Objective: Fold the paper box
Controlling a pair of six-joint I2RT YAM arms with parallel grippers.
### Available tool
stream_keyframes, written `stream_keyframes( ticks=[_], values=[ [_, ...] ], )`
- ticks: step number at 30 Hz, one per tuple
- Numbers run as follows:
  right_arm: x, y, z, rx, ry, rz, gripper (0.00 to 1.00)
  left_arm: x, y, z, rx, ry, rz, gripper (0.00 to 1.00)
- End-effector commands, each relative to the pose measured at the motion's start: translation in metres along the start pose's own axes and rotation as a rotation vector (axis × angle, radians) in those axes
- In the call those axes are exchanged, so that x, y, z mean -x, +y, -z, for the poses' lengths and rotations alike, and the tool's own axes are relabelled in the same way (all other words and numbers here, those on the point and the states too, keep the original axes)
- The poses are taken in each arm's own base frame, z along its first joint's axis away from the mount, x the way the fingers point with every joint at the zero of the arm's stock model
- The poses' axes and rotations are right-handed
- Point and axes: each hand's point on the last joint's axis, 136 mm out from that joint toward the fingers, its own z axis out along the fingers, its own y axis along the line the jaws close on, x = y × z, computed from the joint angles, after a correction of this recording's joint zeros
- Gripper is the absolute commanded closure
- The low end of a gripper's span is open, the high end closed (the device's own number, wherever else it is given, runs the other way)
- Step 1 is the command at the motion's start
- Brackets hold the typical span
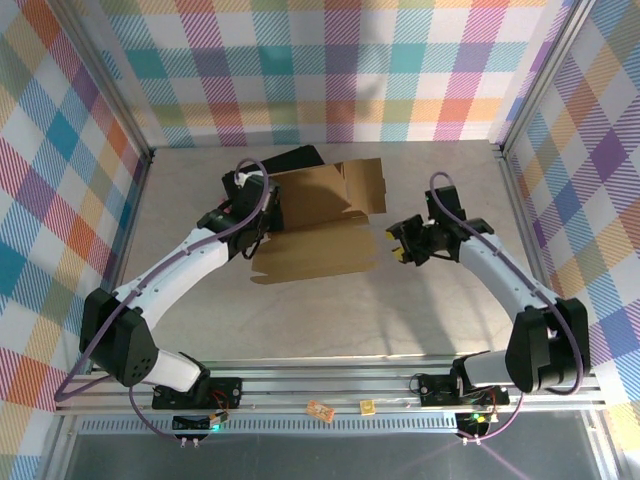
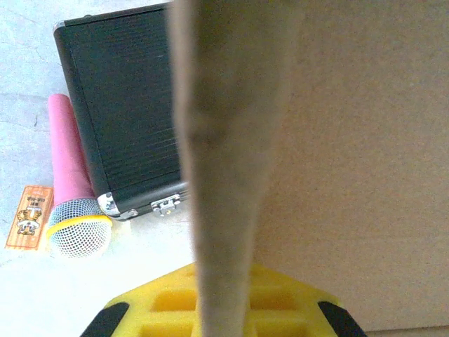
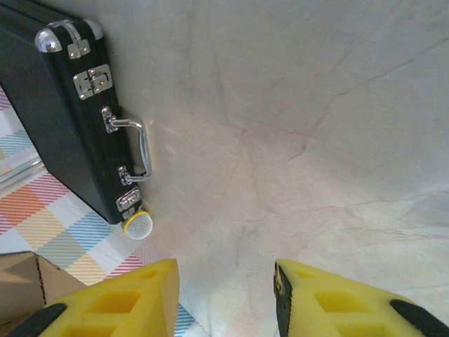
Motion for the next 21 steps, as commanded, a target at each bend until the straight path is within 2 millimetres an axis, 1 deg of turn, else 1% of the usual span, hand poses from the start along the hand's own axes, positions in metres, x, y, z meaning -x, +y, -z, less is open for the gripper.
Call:
stream_keyframes(
  ticks=[1,4,9,12,15,17,18,21],
  values=[
    [0.001,0.03,-0.008,0.056,-0.018,0.023,0.58,0.017,-0.004,0.019,0.007,-0.069,0.03,1.0],
    [0.004,0.041,-0.016,0.053,-0.036,0.032,0.56,0.016,-0.007,0.022,0.012,-0.079,0.027,1.0],
    [0.006,0.061,-0.017,0.075,-0.052,0.045,0.51,0.015,-0.007,0.027,0.024,-0.087,0.023,1.0],
    [0.001,0.067,-0.017,0.076,-0.041,0.054,0.51,0.014,-0.007,0.029,0.034,-0.089,0.02,1.0],
    [-0.005,0.068,-0.021,0.066,-0.027,0.065,0.5,0.016,-0.007,0.03,0.041,-0.091,0.024,1.0],
    [-0.009,0.066,-0.024,0.059,-0.021,0.07,0.52,0.017,-0.008,0.031,0.047,-0.089,0.026,1.0],
    [-0.011,0.065,-0.025,0.055,-0.019,0.067,0.55,0.019,-0.008,0.032,0.055,-0.088,0.026,1.0],
    [-0.014,0.069,-0.025,0.064,-0.02,0.077,0.59,0.021,-0.011,0.032,0.058,-0.09,0.021,1.0]
  ],
)
